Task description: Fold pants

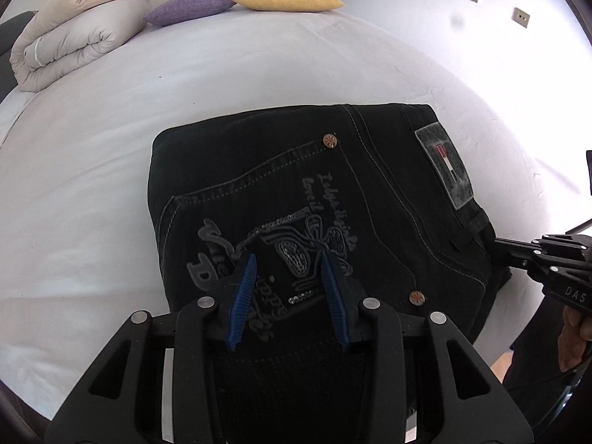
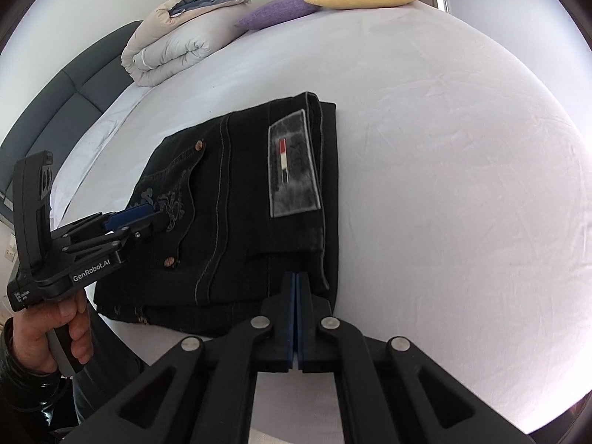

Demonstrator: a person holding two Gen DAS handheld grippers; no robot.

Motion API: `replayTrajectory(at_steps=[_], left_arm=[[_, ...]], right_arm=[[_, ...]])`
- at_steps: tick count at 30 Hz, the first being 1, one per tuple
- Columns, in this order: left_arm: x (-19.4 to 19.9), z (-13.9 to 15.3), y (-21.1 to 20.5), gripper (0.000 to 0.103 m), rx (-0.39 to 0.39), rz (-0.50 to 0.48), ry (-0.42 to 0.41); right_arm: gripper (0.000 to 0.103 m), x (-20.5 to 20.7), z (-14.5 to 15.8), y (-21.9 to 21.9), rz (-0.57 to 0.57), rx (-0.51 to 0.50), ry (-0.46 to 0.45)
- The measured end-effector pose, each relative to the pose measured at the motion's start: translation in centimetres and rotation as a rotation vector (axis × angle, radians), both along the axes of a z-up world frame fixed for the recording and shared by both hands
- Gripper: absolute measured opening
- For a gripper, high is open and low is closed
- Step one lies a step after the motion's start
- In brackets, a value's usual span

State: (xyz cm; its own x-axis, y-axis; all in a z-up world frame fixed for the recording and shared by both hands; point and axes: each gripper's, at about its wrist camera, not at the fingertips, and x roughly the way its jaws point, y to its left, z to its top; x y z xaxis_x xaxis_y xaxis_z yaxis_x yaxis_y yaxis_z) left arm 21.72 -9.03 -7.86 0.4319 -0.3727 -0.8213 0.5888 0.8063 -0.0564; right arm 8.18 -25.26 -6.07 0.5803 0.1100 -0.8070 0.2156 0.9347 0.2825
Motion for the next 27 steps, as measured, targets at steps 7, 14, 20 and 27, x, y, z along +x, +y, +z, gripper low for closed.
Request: replayTrajectory(at_steps=[7,14,20,27], left_arm=[[-2.0,0.4,0.0,0.037,0.009,0.006,-0.007],[-3.1,0.7,0.2,0.037,0.007,0.009,-0.016],[-4.3,2.7,3.0,0.066,-0.118,0.039,-0.013],[-1.9,3.2,8.1,0.090,-0.290,0.132,0.074]], right_arm=[[0.007,-0.8,-0.3,0.8,-0.010,-0.062,-0.005],[0.017,-1.8,0.1,0.8,-0.022,-0.046,-0.022],[0.056,-3.7,1.8,-2.2,-0.075,0.095,-0.092],[0.064,-1.1,2.4,-4.9,-0.060,0.205,-0.116]])
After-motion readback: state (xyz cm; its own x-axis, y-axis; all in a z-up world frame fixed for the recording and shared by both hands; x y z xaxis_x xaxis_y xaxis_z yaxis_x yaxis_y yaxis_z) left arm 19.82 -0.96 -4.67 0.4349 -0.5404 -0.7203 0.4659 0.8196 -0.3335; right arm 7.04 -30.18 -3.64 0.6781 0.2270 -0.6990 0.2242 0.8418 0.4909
